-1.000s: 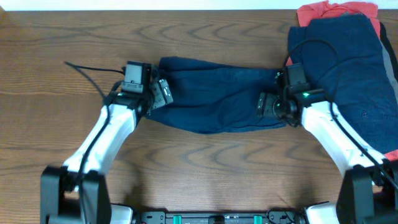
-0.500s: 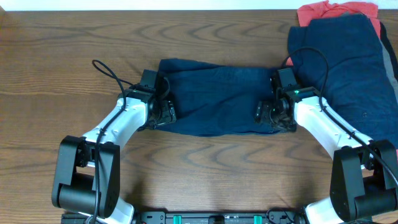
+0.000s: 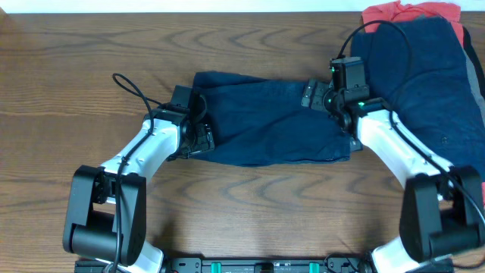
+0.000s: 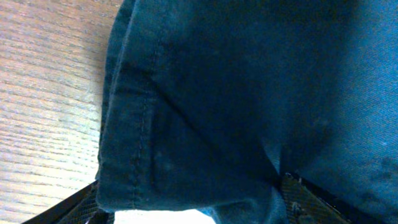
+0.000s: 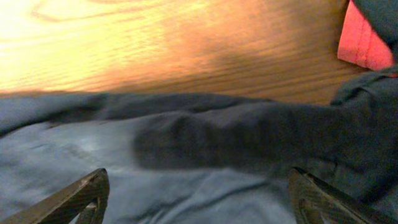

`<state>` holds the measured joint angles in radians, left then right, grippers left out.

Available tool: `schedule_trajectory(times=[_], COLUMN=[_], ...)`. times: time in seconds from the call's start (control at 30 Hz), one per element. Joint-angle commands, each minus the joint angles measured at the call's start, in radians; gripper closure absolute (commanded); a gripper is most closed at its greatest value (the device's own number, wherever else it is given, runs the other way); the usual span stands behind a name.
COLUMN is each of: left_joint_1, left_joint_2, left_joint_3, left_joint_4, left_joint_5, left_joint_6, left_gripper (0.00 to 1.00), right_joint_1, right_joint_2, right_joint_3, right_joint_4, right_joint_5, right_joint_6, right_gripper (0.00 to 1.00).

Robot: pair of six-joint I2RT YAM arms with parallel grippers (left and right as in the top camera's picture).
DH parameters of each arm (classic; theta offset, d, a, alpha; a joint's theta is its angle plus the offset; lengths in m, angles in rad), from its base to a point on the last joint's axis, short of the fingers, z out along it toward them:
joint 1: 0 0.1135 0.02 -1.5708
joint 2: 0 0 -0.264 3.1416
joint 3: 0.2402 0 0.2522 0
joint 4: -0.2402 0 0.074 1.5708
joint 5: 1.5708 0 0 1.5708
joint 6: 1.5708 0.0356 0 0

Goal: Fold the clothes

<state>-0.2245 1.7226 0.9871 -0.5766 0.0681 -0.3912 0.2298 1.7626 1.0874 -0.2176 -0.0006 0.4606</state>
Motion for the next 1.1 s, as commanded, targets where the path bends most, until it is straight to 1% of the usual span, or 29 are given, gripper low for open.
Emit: schedule_trajectory(times=[0.0,0.1,0.27,0.4,0.53,0.67,0.83,1.03,1.07], left_joint_1=[0.000,0.000,0.000,0.000,0.000,0.001,0.019,0.077,0.091], left_joint_2=[0.003,0.003,0.003,0.003,0.003,0.001,-0.038,-0.135,-0.150], left_joint_3=[-0.020,-0.020,-0.020,-0.020,-0.020,-0.019,0.034,0.100,0.104], left_joint_4=[-0.006,-0.007,-0.006,-0.006,-0.006,-0.007,-0.065,-0.099,-0.099], left_joint_5=[-0.002,-0.002,-0.002,-0.002,-0.002,-0.003,-0.002,-0.002,-0.002], left_joint_6=[0.013,0.013,0.013,0.013,0.013,0.014,0.026,0.051,0.051], left_gripper=[0.16,0.16,0.16,0.16,0.16,0.16,0.16,0.15,0.12], right_joint_1=[-0.019,-0.057,-0.143,-0.201,-0.222,-0.212,-0.180,-0.105,-0.092], right_joint_2=[0.094,0.136,0.133,0.126,0.126,0.126,0.126,0.134,0.136], right_joint_3=[0.004,0.004,0.008,0.045,0.089,0.109,0.127,0.126,0.126], right_joint_4=[0.010,0.018,0.044,0.058,0.056,0.030,-0.079,-0.237,-0.246], right_joint_5=[0.050,0.058,0.053,0.009,-0.050,-0.138,-0.243,-0.185,-0.175], right_joint_6=[-0.013,-0.013,-0.020,-0.060,-0.099,-0.119,-0.126,-0.130,-0.143], right_gripper=[0.13,0.15,0.14,0.13,0.12,0.12,0.11,0.10,0.10])
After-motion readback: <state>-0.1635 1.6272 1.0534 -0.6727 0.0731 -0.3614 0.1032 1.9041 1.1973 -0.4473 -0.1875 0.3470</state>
